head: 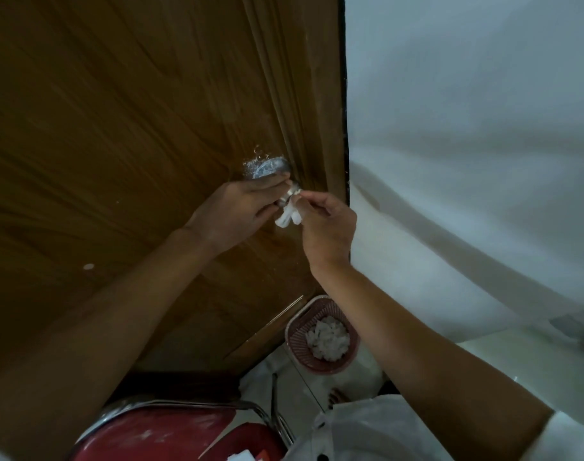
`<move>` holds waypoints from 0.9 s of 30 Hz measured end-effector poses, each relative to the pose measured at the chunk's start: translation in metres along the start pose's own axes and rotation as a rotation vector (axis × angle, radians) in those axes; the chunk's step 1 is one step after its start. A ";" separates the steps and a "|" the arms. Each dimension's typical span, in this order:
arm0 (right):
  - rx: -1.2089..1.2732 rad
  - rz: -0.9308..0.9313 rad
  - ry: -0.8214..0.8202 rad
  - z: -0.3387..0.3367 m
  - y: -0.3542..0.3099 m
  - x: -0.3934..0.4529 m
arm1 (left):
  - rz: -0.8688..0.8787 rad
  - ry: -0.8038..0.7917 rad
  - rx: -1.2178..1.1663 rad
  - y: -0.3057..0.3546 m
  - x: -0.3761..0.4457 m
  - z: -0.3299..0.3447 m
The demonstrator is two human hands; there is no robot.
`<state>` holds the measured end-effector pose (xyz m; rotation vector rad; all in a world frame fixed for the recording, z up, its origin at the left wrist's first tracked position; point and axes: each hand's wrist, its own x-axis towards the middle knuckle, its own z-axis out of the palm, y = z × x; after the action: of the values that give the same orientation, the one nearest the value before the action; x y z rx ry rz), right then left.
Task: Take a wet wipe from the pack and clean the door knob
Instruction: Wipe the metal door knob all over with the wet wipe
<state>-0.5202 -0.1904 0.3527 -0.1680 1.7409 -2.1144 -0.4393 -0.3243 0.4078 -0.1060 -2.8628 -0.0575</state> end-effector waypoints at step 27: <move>-0.309 -0.369 -0.177 0.003 -0.018 -0.003 | -0.017 0.097 0.245 0.001 -0.006 -0.009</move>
<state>-0.5206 -0.1897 0.3711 -0.7924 2.0386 -1.9719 -0.4310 -0.3246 0.4146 -0.0287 -2.7481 0.2764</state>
